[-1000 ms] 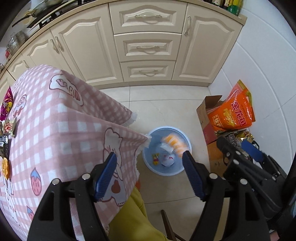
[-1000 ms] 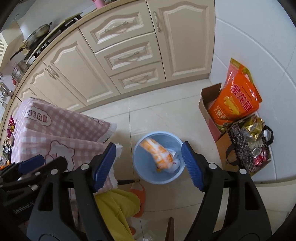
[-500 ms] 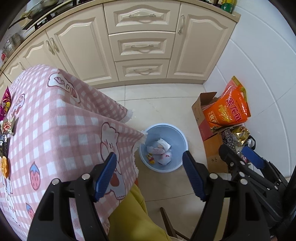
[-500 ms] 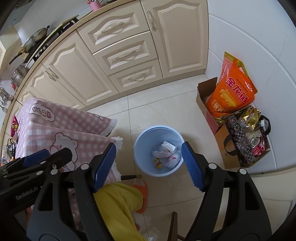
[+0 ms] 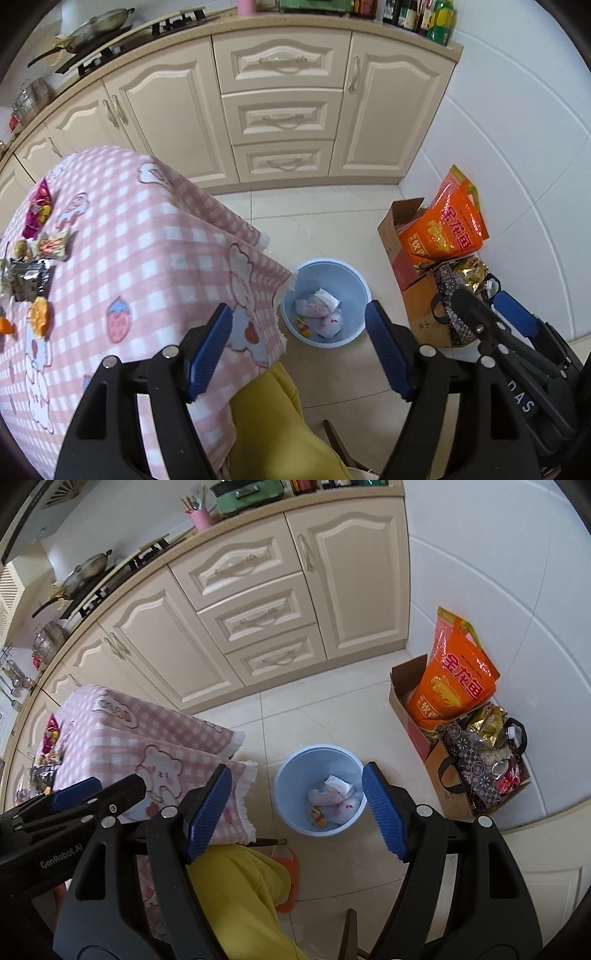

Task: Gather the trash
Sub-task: 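Move both grippers back over the table toward the remaining wrappers, then grasp the orange peel piece with the right gripper, then grasp the stemmed orange piece with the left gripper while the right gripper holds the peel, then carry both orange pieces over the blue bin and open both grippers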

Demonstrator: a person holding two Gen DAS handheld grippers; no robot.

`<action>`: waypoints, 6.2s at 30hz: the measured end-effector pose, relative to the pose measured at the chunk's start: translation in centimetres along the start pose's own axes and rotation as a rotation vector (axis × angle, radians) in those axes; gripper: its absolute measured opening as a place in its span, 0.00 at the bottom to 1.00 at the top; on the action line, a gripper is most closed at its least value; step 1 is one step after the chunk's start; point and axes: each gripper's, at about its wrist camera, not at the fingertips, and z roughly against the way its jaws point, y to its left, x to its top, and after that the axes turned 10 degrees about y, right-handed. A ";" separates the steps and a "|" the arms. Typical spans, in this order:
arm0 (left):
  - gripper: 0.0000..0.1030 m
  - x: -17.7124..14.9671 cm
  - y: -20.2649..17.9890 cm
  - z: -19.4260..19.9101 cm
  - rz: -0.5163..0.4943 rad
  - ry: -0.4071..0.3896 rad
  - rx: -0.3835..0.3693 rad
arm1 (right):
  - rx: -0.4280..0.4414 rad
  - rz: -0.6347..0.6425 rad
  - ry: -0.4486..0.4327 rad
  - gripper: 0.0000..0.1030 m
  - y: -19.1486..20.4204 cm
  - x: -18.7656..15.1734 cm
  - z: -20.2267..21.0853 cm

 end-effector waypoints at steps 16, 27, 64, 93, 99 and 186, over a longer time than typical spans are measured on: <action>0.74 -5.5 5.8 7.8 0.109 -0.170 0.023 | 0.060 0.139 -0.117 0.71 7.2 -3.1 6.0; 0.75 -9.4 13.1 11.4 0.280 -0.247 0.094 | 0.148 0.295 -0.119 0.72 15.0 -5.0 6.8; 0.75 -14.7 33.2 7.7 0.681 -0.091 0.157 | 0.120 0.686 0.070 0.51 35.2 -6.8 -6.9; 0.20 -9.1 37.6 4.0 0.765 -0.079 0.065 | 0.196 0.604 0.043 0.34 32.1 -3.0 -5.8; 0.13 -10.0 36.8 5.2 0.757 -0.107 0.079 | 0.189 0.589 0.041 0.34 31.4 -3.1 -5.6; 0.50 3.1 -0.2 -3.7 0.061 0.127 0.006 | 0.037 0.020 0.061 0.77 -1.6 4.1 -3.9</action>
